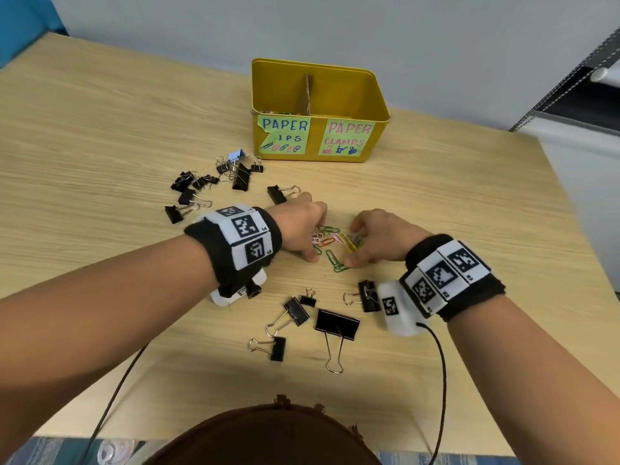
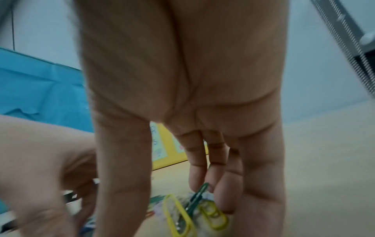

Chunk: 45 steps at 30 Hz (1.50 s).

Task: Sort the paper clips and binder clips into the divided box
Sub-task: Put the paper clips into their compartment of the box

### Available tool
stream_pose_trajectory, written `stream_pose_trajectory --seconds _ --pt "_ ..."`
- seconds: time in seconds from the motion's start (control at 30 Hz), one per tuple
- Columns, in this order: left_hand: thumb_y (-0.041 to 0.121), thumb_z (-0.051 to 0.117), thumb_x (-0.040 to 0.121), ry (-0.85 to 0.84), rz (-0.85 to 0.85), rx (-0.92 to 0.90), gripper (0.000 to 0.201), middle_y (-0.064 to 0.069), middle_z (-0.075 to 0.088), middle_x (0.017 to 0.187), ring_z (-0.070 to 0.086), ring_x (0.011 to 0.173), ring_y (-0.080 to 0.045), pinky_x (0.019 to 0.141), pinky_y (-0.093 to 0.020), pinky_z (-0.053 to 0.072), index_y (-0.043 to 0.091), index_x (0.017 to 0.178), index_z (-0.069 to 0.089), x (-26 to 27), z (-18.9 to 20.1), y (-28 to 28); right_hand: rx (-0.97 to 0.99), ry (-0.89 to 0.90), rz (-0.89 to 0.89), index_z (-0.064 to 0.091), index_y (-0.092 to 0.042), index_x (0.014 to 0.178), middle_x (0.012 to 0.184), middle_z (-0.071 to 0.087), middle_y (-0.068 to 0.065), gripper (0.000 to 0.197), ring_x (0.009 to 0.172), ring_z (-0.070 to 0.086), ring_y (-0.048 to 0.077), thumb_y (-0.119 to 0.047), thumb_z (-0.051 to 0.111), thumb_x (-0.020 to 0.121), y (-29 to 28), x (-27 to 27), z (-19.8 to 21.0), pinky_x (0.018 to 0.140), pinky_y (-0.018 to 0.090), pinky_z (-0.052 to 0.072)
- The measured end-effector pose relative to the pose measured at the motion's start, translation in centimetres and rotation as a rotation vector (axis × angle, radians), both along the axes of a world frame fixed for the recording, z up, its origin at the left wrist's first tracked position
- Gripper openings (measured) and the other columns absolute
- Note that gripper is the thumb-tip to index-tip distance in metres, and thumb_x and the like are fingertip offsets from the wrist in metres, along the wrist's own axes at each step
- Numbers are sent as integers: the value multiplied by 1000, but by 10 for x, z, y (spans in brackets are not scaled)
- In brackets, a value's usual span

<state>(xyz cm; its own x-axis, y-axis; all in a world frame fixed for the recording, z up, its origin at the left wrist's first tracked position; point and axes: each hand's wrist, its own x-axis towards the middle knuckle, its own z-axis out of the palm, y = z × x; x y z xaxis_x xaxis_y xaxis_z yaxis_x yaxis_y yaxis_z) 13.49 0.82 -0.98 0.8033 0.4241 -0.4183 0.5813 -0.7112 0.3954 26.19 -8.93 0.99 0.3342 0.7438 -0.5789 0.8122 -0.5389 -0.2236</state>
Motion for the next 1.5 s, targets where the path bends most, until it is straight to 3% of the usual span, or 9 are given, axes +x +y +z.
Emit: stream_pose_trajectory --seconds 0.2,0.3,0.4,0.67,0.83,1.0,1.23,1.37,1.5 --pt "26 82 64 -42 40 -28 72 -8 40 122 48 105 -22 89 -34 45 17 125 44 -4 1 5 23 -50 16 47 -17 128 129 47 7 74 106 49 20 -31 82 64 -2 -6 -1 83 26 41" --pt "31 81 65 -21 -2 5 80 -9 36 126 42 118 -25 101 -40 43 21 133 40 -6 -2 3 8 -89 10 39 -18 132 128 42 7 90 114 49 24 -36 85 57 -4 -16 -4 93 34 46" --pt "25 76 72 -10 -58 26 65 -12 40 123 47 114 -29 97 -38 45 17 129 46 2 -1 -3 15 -121 72 36 -15 134 127 41 9 94 118 48 28 -38 85 57 0 -31 -10 99 41 47" --pt "2 50 86 -20 -152 62 26 -17 58 111 58 98 -31 72 -29 42 4 112 55 4 -4 -10 108 -167 162 57 -5 115 119 61 13 45 111 55 26 -22 73 77 10 -25 -12 82 27 40" --pt "0 53 80 -62 -132 51 13 -5 54 80 57 84 -26 69 -31 44 11 86 57 3 -1 -5 147 -71 116 65 -6 105 102 63 9 25 101 60 25 -10 65 81 11 -21 -9 73 24 39" --pt "4 66 76 -123 -30 -37 14 10 47 64 51 71 -15 65 -25 41 16 83 63 -5 4 9 106 237 -165 63 -16 73 71 61 1 15 58 62 17 -3 69 75 15 -5 -15 66 29 58" --pt "0 69 75 -350 201 -207 18 4 60 70 57 62 -9 66 -24 54 17 74 62 -18 31 48 194 494 -271 62 -11 73 70 62 7 20 49 62 10 8 63 80 35 13 7 53 17 56" --pt "0 69 76 -527 405 -159 23 5 61 69 59 57 -5 52 -13 54 19 69 59 -13 58 90 407 626 -304 60 -10 74 70 63 5 18 53 63 9 7 63 81 70 20 55 52 16 56" --pt "2 69 74 -627 551 47 11 -4 64 69 59 58 -16 62 -28 57 13 77 68 13 81 124 654 588 -348 54 -13 66 54 62 -4 27 45 59 4 7 65 79 125 17 87 44 18 55"
